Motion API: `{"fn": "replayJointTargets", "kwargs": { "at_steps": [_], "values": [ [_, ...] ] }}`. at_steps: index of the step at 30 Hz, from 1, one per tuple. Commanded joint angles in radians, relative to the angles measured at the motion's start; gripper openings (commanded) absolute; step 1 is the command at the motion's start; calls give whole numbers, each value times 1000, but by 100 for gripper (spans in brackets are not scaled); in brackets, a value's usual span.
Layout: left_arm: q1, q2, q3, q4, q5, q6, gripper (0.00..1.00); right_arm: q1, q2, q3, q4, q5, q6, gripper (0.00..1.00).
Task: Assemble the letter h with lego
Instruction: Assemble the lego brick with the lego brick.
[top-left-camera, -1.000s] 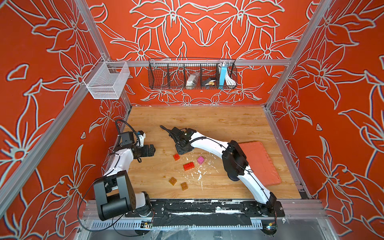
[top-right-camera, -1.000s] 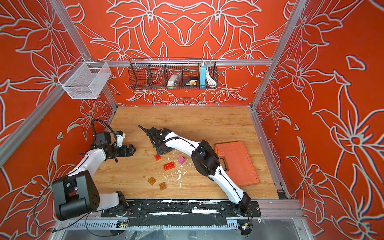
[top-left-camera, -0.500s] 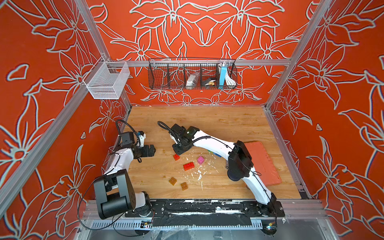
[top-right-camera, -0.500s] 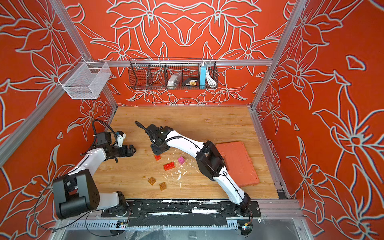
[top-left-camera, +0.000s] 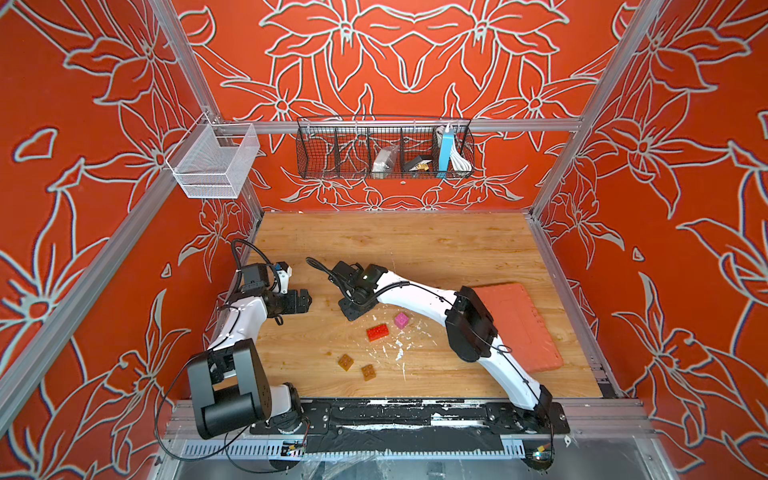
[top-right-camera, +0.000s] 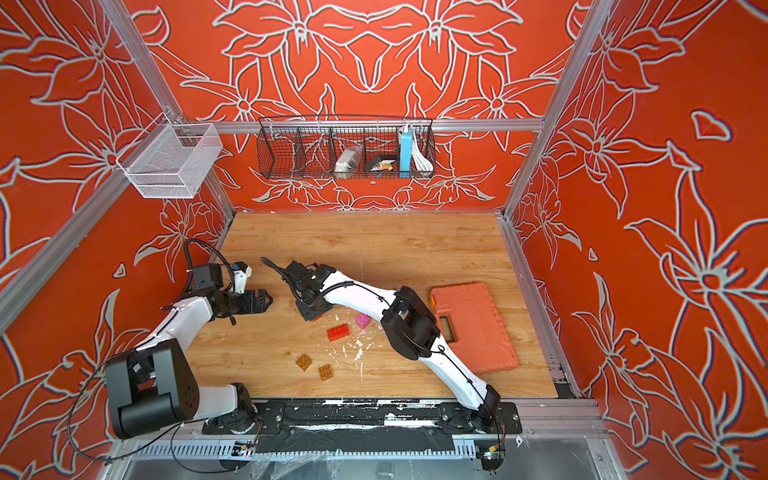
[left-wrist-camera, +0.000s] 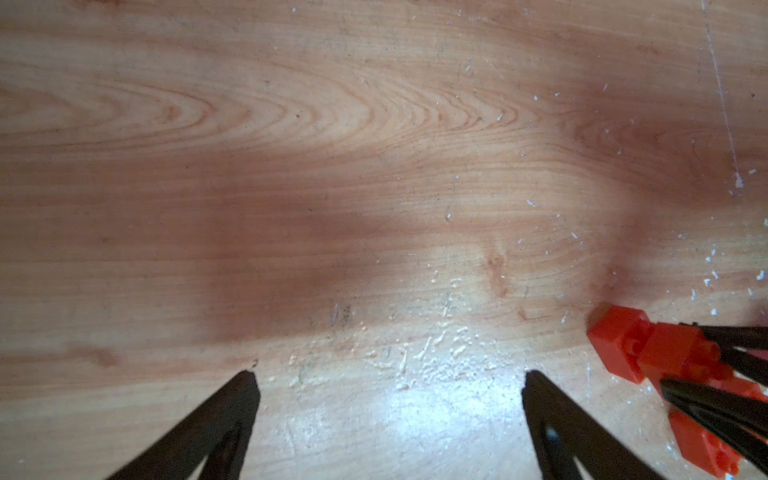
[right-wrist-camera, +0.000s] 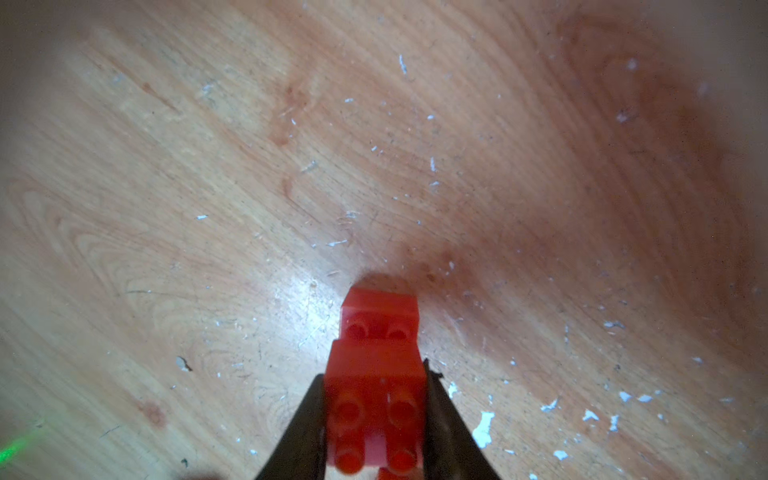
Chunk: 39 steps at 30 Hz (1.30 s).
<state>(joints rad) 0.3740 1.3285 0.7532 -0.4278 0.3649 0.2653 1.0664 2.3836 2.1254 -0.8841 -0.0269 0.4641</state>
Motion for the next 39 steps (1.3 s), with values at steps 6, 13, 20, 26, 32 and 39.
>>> {"fn": "replayJointTargets", "kwargs": {
  "at_steps": [6, 13, 20, 26, 32, 39],
  "values": [
    [3, -28, -7, -4, 21, 7, 99, 21, 49, 4, -28, 71, 62, 23],
    [3, -25, -4, -7, 23, 8, 99, 21, 83, 34, -51, 29, 107, 23],
    [2, -14, 2, -10, 26, 11, 99, 21, 147, 122, -123, 20, 130, 21],
    [3, -21, -1, -10, 30, 14, 99, 29, 218, 154, -213, 77, 133, 18],
    [3, -23, -2, -11, 37, 17, 99, 29, 281, 139, -302, 101, 149, 18],
    [3, -22, -3, -12, 39, 18, 99, 29, 312, 188, -358, 160, 153, 17]
  ]
}}
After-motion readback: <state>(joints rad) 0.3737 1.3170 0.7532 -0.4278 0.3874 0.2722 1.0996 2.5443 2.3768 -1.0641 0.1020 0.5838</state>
